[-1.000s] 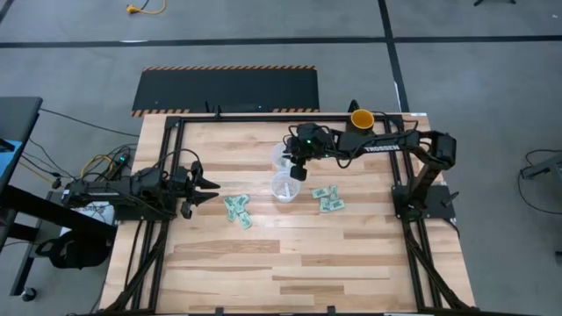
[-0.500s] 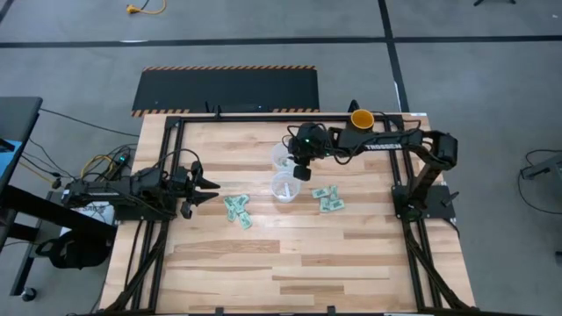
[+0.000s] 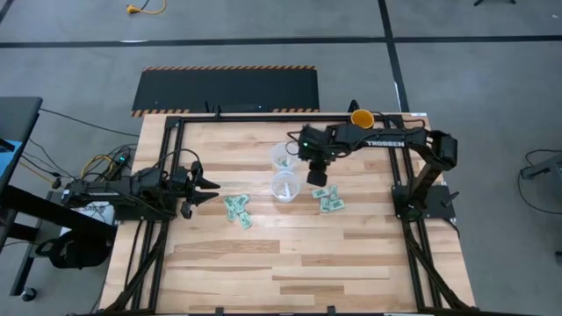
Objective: Pick and place items into bin
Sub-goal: Put the green stevia packet into the top transparent bin
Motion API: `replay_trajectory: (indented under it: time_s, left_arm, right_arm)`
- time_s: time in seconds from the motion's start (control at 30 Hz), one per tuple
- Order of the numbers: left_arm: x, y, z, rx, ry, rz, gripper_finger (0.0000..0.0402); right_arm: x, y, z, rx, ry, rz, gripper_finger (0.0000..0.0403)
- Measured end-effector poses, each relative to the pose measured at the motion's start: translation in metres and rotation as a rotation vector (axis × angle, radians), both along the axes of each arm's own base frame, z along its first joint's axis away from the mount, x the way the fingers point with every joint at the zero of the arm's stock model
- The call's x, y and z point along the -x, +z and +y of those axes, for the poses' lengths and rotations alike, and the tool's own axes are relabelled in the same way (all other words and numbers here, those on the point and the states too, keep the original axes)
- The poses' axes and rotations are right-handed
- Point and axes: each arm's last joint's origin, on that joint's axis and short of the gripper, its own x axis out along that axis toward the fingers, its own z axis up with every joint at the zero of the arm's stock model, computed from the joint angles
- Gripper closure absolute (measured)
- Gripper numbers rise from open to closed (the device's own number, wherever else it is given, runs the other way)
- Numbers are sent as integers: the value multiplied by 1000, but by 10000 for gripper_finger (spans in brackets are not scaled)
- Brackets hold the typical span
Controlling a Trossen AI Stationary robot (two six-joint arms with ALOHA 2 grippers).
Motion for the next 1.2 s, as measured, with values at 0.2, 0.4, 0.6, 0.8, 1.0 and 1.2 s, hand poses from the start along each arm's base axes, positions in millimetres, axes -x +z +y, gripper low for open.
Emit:
replay_trajectory:
  time_s: [0.2,0.4,0.6,0.8,1.0,1.2]
  left_arm:
    - [0,0,0,0,0,0,287]
    - [0,0,0,0,0,0,288]
    - [0,0,0,0,0,0,287]
    - [0,0,0,0,0,0,288]
    - [0,0,0,0,0,0,288]
    - [0,0,0,0,0,0,288]
  right_arm:
    - [13,-8,17,-55,-33,160,327]
    - [26,-30,45,-77,-12,291,327]
    - [36,-49,74,-75,24,366,327]
    - [32,-56,97,-57,110,297,327]
    - [39,-65,105,0,145,325,327]
    - [47,-68,105,7,156,247,327]
